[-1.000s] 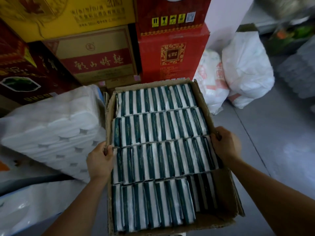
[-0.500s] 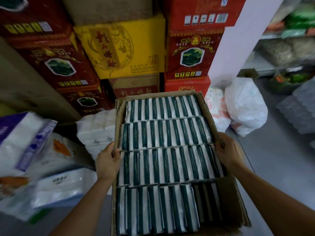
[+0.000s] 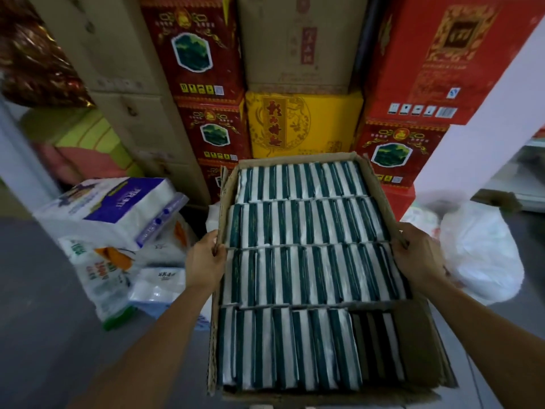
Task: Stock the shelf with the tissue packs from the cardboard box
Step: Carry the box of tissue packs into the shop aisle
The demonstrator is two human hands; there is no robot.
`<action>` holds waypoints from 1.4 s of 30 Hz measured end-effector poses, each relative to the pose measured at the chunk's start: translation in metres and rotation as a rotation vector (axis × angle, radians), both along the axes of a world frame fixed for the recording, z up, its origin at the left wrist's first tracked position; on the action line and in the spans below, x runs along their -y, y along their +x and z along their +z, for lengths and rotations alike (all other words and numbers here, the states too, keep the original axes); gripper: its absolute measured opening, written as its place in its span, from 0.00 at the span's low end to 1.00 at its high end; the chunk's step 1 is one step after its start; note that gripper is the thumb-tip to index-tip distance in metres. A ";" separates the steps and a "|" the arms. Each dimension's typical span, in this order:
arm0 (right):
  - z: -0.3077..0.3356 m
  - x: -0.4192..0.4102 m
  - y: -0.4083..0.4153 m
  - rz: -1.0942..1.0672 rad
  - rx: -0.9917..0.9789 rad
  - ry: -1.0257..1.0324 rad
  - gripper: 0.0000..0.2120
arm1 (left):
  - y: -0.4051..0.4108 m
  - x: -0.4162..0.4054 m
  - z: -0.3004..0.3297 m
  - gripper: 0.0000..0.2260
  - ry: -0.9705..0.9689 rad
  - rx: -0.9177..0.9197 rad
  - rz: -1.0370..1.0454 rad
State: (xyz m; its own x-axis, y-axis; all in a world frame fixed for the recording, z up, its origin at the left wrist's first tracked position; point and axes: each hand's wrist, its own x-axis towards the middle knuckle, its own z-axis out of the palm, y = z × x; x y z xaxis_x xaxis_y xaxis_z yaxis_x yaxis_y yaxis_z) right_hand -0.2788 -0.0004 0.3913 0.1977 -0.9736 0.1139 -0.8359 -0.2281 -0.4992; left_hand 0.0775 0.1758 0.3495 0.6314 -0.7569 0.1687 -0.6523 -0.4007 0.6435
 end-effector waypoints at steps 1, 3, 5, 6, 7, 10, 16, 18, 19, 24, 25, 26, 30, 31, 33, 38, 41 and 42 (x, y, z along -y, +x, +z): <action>0.005 0.003 0.005 0.030 -0.002 -0.004 0.19 | 0.001 -0.006 0.005 0.07 -0.004 0.002 0.022; 0.014 0.007 0.016 0.073 0.000 -0.016 0.19 | 0.002 -0.020 0.015 0.07 -0.007 0.000 0.063; 0.021 0.010 0.029 0.120 0.014 -0.038 0.18 | 0.003 -0.035 0.023 0.08 -0.019 -0.010 0.115; 0.023 0.011 0.036 0.154 0.026 -0.045 0.18 | 0.004 -0.043 0.027 0.09 -0.020 -0.001 0.146; 0.024 0.013 0.043 0.197 0.037 -0.050 0.17 | 0.004 -0.051 0.030 0.10 -0.018 0.010 0.181; 0.023 0.016 0.065 0.322 0.033 -0.048 0.17 | 0.003 -0.077 0.035 0.09 -0.006 -0.004 0.308; 0.024 0.001 0.128 0.510 0.019 -0.069 0.17 | -0.002 -0.148 0.040 0.11 0.034 0.005 0.578; 0.022 -0.008 0.153 0.597 0.028 -0.068 0.17 | -0.003 -0.177 0.038 0.09 0.030 -0.002 0.658; 0.020 -0.014 0.166 0.638 0.037 -0.059 0.18 | -0.005 -0.192 0.038 0.09 0.033 0.004 0.700; 0.014 -0.056 0.233 0.810 0.039 -0.018 0.18 | -0.021 -0.267 0.037 0.08 -0.006 -0.006 0.903; 0.014 -0.068 0.247 0.866 0.044 -0.022 0.18 | -0.024 -0.284 0.036 0.09 -0.014 -0.008 0.939; 0.014 -0.081 0.261 0.921 0.046 -0.021 0.18 | -0.027 -0.300 0.036 0.09 -0.022 -0.005 0.971; 0.008 -0.147 0.319 1.085 0.027 0.006 0.15 | -0.040 -0.372 0.035 0.09 -0.052 -0.015 1.125; 0.005 -0.166 0.334 1.130 0.024 0.014 0.14 | -0.043 -0.391 0.034 0.09 -0.054 -0.019 1.164; 0.003 -0.211 0.360 1.210 0.013 0.004 0.14 | -0.050 -0.432 0.030 0.09 -0.038 -0.035 1.255; 0.001 -0.335 0.416 1.375 -0.032 0.023 0.18 | -0.071 -0.537 0.020 0.09 -0.027 -0.040 1.491; -0.003 -0.416 0.443 1.531 -0.015 0.047 0.16 | -0.086 -0.602 0.014 0.10 -0.008 -0.037 1.606; -0.004 -0.443 0.451 1.567 -0.025 0.046 0.17 | -0.092 -0.623 0.012 0.12 -0.005 -0.041 1.647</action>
